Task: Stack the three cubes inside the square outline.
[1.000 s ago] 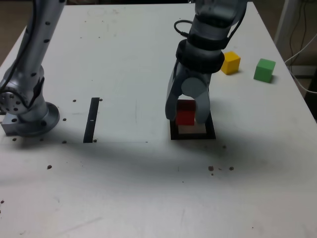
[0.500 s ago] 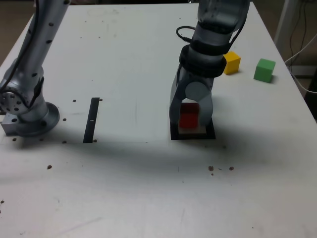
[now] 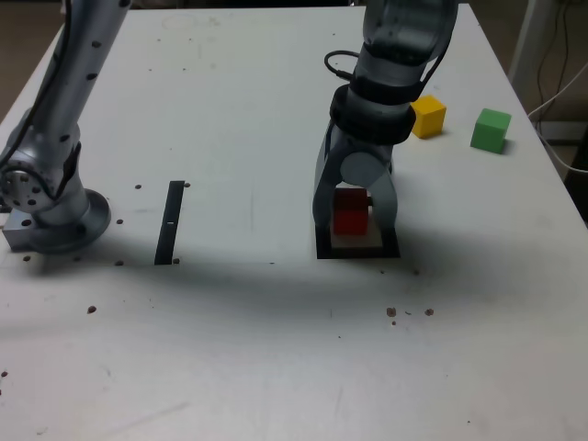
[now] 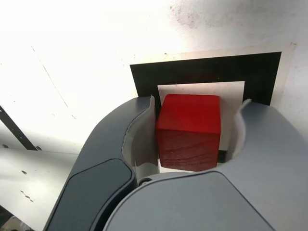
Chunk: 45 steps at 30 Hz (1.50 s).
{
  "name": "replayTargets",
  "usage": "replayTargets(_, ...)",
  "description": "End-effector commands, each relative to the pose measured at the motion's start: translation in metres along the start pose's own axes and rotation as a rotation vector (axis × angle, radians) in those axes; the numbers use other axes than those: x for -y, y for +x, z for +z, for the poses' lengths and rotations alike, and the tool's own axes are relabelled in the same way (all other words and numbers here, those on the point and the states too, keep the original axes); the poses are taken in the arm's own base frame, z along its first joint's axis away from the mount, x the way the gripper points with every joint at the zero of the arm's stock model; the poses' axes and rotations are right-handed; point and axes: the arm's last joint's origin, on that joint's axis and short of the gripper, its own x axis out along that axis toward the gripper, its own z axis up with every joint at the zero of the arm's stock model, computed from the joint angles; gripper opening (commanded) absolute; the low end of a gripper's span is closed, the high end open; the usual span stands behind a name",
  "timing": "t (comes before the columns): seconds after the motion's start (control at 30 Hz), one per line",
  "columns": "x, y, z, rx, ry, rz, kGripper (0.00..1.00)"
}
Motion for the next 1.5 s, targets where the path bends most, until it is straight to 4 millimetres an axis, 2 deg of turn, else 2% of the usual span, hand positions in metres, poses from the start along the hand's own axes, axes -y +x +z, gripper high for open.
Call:
replayTargets(0.0,0.0,-0.003,-0.003,0.009,0.003,0.006,1.0)
replayTargets(0.27,-0.004,-0.019,-0.02,0.032,-0.01,0.05,1.0)
replayTargets(0.43,-0.018,-0.029,-0.029,0.038,-0.029,0.081,1.0)
replayTargets(0.67,-0.04,-0.042,-0.029,0.05,-0.023,0.101,1.0)
replayTargets(0.97,-0.071,-0.053,-0.012,0.053,-0.008,0.099,1.0)
replayTargets(1.47,-0.121,-0.054,0.032,0.089,-0.069,0.086,1.0)
